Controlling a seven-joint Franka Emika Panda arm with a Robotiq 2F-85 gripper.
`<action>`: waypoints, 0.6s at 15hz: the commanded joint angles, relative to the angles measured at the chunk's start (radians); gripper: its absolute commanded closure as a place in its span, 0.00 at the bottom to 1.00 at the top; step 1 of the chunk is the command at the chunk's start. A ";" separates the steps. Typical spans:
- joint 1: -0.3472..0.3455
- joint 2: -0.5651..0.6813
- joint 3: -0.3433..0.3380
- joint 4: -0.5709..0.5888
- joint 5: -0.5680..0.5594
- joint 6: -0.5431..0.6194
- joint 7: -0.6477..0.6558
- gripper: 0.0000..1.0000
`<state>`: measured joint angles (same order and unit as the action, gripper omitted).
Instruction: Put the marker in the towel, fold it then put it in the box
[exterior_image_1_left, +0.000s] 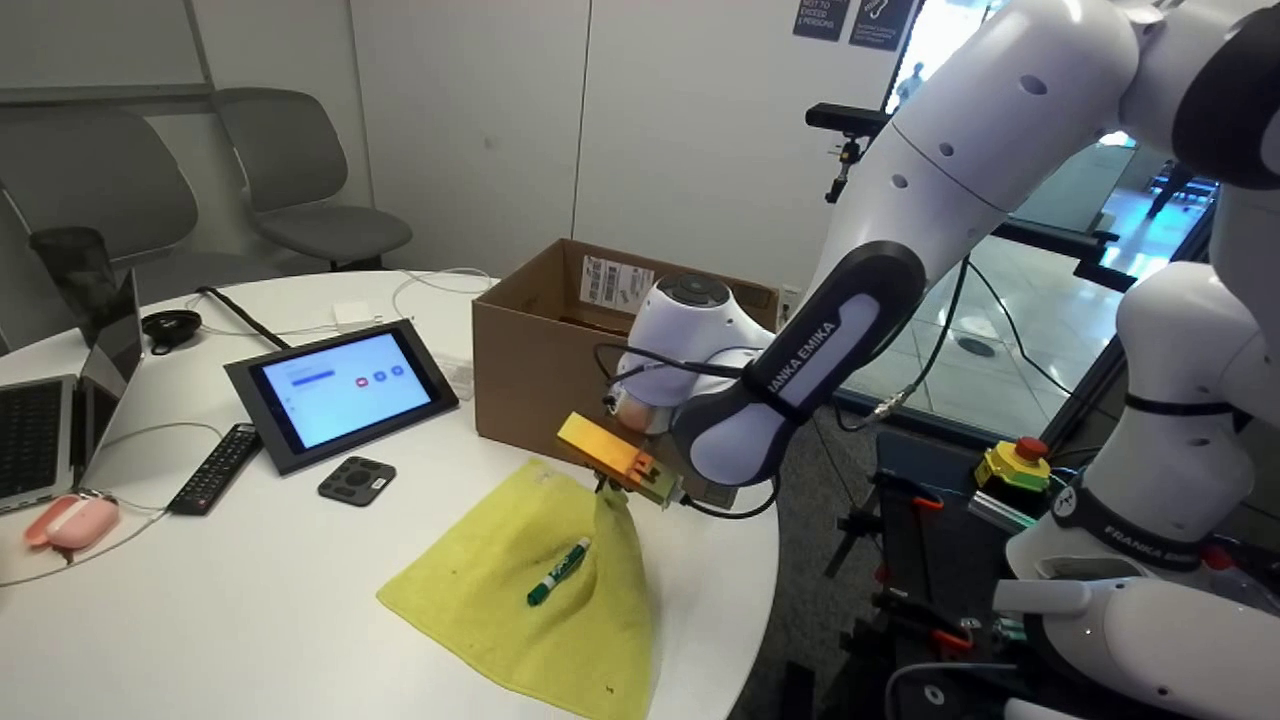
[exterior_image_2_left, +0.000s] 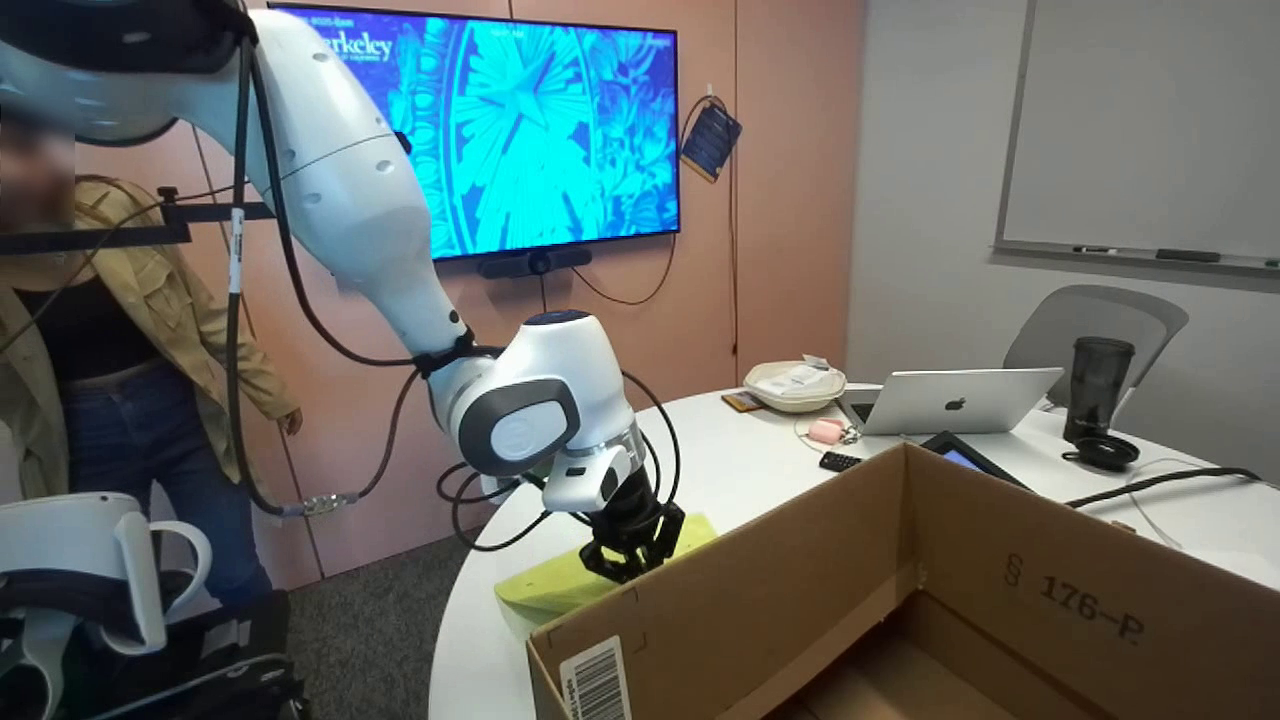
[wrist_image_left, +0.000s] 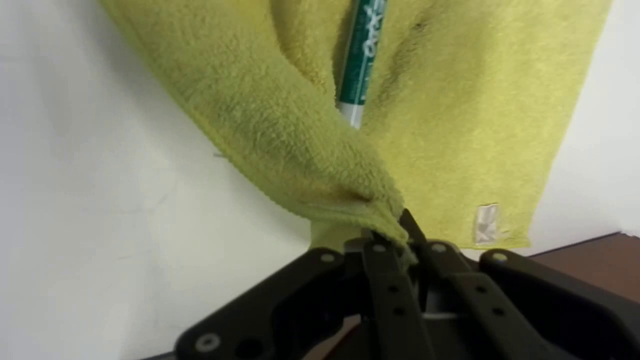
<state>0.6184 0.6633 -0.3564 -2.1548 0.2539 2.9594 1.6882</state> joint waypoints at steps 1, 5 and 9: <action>-0.001 0.072 -0.014 0.132 -0.023 -0.009 0.139 0.97; -0.017 0.167 -0.022 0.274 -0.036 -0.029 0.247 0.97; -0.016 0.288 -0.069 0.410 -0.050 -0.089 0.389 0.97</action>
<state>0.6017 0.8413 -0.3824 -1.8803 0.2374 2.9191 1.9524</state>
